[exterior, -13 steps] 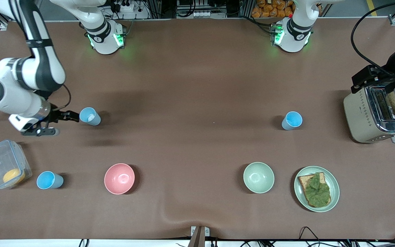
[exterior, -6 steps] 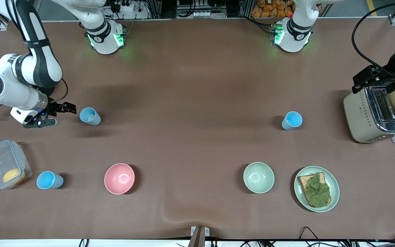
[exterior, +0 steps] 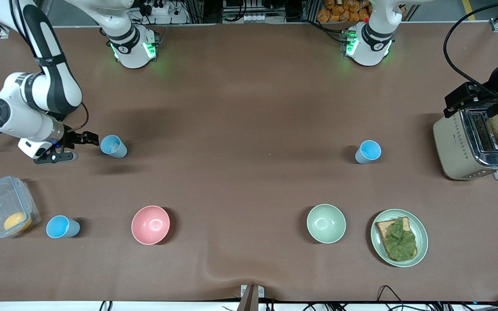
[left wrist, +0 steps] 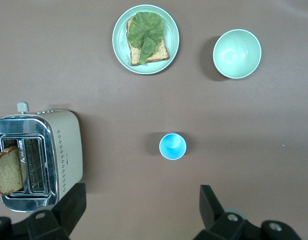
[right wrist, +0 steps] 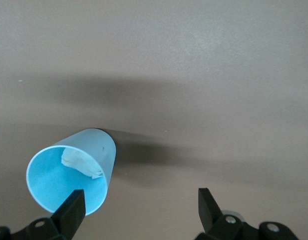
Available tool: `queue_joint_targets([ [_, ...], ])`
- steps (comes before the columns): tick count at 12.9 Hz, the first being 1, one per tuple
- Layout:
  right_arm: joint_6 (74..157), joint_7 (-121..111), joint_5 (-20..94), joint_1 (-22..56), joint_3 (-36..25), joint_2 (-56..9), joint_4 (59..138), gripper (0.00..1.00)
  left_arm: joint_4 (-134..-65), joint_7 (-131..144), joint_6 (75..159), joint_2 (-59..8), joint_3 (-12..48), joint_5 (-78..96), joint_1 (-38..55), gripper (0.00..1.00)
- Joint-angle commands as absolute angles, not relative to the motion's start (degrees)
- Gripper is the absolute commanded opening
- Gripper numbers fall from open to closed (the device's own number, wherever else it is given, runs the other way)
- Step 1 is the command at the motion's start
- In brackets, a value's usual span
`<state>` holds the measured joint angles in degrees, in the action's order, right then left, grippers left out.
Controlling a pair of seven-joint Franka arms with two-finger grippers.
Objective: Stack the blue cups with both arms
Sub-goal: 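Close the right gripper on the blue cup and lift it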
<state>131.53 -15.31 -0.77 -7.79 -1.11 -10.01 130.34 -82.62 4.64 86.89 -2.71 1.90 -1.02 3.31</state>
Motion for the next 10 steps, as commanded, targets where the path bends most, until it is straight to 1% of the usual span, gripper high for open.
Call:
queue_joint_targets([
  [1, 132.19, -15.2, 0.7, -8.0, -0.44, -10.28, 130.34, 1.0, -82.97, 5.45, 86.31, -1.93, 1.93, -2.11, 3.25, 1.0],
  [6, 131.92, -15.12, 0.7, -5.72, -0.35, -12.48, 129.73, 1.0, -82.97, 5.45, 86.31, -1.93, 1.93, -2.11, 3.25, 1.0],
  [10, 131.66, -15.47, 0.7, -5.45, -0.44, -13.97, 129.64, 1.0, -82.97, 5.45, 86.31, -1.93, 1.93, -2.11, 3.25, 1.0],
])
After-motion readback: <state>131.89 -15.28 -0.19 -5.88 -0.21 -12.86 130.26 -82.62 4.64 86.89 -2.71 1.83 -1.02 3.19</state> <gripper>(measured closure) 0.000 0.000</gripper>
